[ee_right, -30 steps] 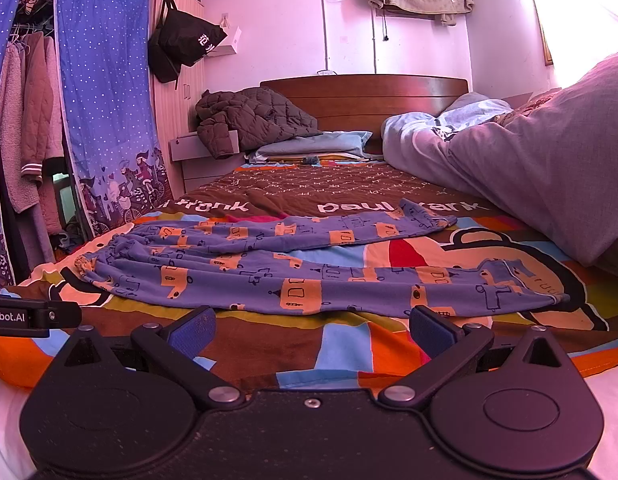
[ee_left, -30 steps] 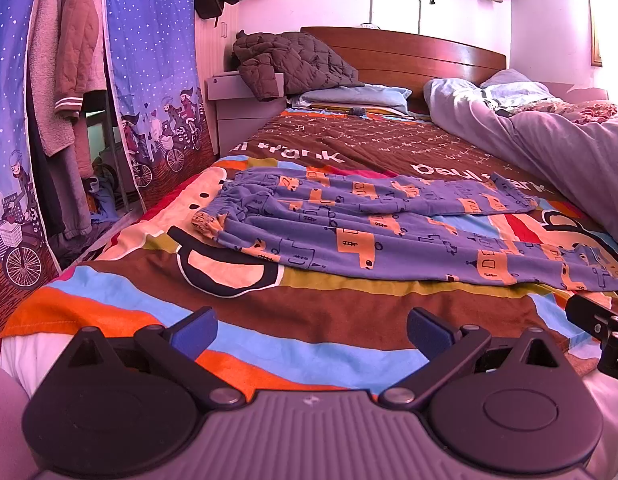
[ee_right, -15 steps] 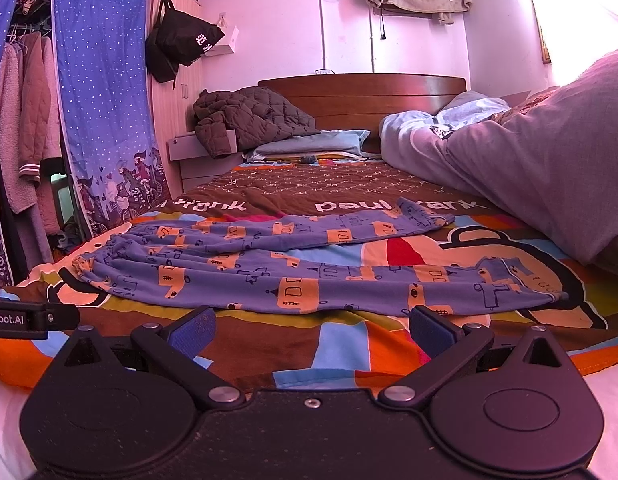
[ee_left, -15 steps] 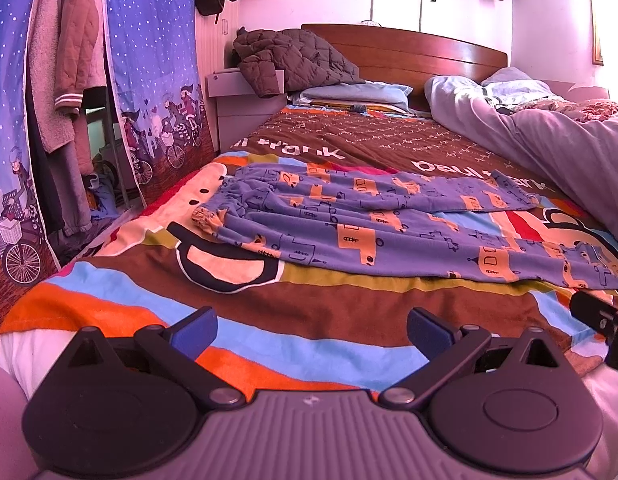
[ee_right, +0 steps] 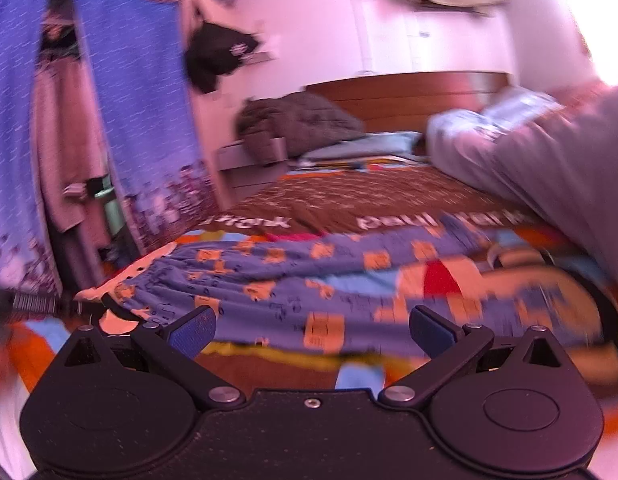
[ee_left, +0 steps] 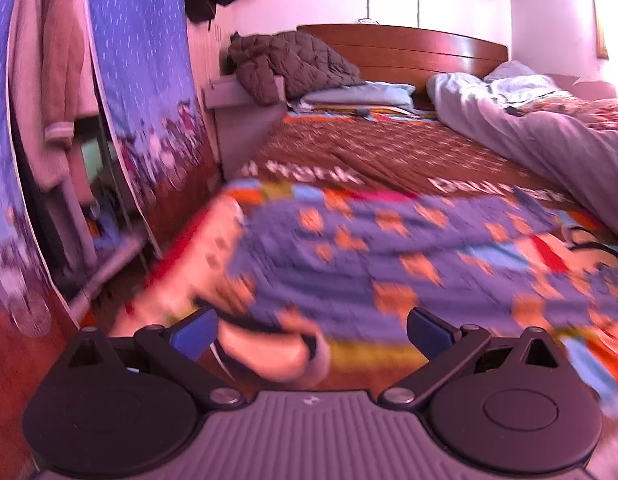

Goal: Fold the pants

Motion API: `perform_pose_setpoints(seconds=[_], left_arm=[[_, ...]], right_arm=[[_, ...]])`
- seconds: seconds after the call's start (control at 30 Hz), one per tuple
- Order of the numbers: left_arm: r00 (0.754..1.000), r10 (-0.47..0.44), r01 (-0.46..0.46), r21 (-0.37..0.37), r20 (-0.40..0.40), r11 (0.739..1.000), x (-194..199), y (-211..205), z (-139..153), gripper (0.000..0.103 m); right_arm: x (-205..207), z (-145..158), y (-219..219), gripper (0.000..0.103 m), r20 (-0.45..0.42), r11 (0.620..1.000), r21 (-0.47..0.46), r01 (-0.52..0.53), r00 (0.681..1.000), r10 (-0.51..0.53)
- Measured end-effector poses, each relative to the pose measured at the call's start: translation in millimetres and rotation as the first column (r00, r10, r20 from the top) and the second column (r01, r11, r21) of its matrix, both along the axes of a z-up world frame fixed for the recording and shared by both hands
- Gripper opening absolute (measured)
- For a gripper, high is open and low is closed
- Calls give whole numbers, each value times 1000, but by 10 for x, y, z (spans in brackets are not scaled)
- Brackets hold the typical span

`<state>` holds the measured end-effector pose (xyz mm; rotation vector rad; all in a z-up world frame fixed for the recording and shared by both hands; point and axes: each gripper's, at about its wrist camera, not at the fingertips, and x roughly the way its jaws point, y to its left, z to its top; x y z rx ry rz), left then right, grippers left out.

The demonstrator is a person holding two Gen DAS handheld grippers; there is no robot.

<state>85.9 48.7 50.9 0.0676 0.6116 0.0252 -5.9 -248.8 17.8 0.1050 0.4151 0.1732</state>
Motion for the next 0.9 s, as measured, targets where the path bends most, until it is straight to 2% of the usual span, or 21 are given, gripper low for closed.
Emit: perform_pose_setpoints(seconds=[0.1,0.2,0.27,0.4,0.5,0.53,0.63,0.7,0.8,0.9], left_arm=[[1000,14,-14,32,-6,999,562,170,209,103],[1000,3,-2,73,-13,997,1220,323,262,103],[999,-22,25,96,-38,995,1704,401,197,103],[993,-83,94,128,-89,987,2533,470,-26,103],[985,-134,148,131,-113,980,3002,488,-239,101],[979,-154,172,133,-132,976,3128,492,-314,98],[956,-204,235,133,-211,963,3424,470,-586,95],[941,-225,266,140,-254,954,3515,453,-764,92],[913,-270,334,179,-307,926,3585,399,-958,83],[887,-303,372,150,-348,916,3646,388,-1027,65]], right_arm=[[494,209,-151,102,-103,989,-50,-142,985,136],[1138,337,-247,102,-182,974,-113,-197,968,175],[1618,362,-273,102,-227,960,-145,-241,952,205],[2602,314,-178,102,-243,934,-223,-278,944,223],[3273,221,6,98,-259,902,-236,-360,918,299],[3489,172,83,96,-267,890,-246,-383,910,317],[4146,-79,224,85,-335,855,-256,-452,871,360],[4545,-296,276,68,-420,833,-222,-506,821,386],[4989,-536,346,67,-517,813,-154,-562,747,419],[5238,-657,431,67,-548,787,-116,-606,700,459]])
